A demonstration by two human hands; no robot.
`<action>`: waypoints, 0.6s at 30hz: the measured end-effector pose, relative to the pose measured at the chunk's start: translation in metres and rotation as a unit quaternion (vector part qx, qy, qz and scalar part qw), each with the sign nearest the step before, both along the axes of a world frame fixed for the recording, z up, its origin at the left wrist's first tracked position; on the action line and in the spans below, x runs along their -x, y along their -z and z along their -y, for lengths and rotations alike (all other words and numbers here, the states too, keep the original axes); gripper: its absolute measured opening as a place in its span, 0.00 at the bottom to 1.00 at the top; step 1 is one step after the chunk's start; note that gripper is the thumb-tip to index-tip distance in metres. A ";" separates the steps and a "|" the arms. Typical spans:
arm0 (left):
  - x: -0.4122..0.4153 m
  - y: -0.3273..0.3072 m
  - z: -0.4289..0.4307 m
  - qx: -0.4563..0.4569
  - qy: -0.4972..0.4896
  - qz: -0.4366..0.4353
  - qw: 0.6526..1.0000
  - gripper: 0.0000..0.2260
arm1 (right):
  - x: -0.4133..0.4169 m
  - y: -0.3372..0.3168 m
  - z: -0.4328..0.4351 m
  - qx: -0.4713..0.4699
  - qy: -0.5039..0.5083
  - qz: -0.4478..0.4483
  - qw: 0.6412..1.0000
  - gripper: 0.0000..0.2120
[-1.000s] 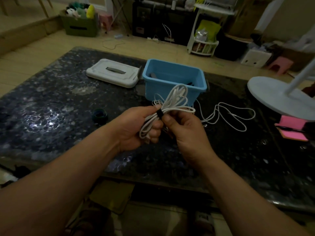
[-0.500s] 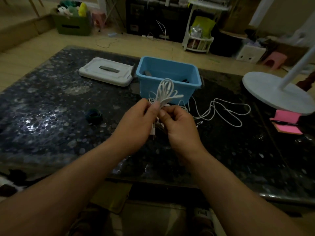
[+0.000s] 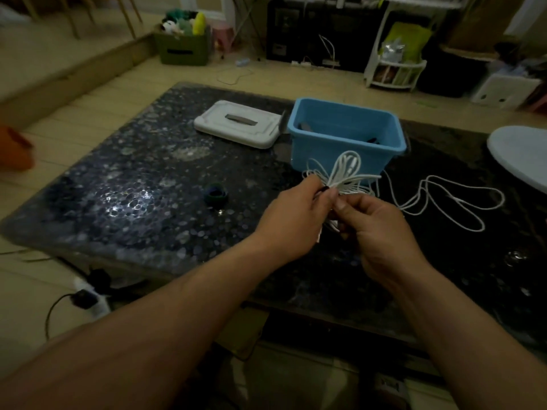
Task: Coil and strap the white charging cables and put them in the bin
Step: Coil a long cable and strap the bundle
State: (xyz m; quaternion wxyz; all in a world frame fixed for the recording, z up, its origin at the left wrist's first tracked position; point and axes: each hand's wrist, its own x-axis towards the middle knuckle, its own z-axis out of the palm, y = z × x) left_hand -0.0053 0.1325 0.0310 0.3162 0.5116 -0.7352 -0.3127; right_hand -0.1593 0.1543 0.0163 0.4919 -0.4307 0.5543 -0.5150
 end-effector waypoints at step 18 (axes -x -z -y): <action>-0.014 -0.020 0.001 -0.360 0.128 -0.383 0.841 0.19 | -0.009 -0.005 -0.003 0.052 -0.053 0.097 0.992 0.16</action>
